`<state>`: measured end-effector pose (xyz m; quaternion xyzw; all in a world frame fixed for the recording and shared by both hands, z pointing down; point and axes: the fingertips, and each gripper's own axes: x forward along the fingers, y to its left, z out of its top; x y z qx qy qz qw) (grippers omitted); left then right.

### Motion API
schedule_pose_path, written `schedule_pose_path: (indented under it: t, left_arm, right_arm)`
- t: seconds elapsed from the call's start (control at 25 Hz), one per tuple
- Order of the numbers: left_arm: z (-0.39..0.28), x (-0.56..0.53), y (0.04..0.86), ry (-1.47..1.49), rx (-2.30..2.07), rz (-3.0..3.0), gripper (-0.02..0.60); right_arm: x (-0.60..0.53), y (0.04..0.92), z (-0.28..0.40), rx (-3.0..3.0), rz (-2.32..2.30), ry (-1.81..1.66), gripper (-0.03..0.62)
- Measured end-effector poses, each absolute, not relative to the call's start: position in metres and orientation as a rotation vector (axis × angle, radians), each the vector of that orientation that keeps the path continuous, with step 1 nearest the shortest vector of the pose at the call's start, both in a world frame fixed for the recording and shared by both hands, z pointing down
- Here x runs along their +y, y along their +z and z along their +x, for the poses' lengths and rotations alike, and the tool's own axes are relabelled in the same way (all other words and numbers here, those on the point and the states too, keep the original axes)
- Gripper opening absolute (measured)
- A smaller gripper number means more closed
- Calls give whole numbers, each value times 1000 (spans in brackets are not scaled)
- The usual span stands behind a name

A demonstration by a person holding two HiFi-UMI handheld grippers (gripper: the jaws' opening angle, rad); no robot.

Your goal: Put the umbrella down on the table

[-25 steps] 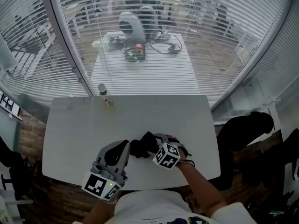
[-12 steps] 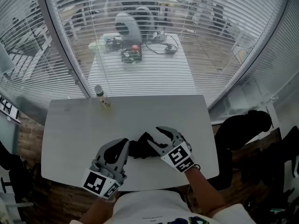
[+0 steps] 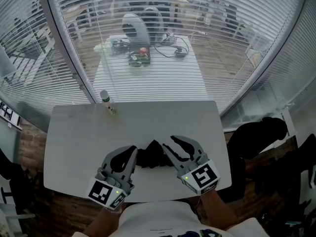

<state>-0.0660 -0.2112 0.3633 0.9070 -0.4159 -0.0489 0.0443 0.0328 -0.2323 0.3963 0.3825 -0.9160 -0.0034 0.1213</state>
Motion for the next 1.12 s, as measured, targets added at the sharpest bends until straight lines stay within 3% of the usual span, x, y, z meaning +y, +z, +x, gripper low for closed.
schedule_pose_path:
  t: [1.12]
  left_arm:
    - [-67, -220, 366, -190, -1266, 2762, 12]
  right_arm:
    - [-214, 365, 50, -2692, 1282, -34, 51]
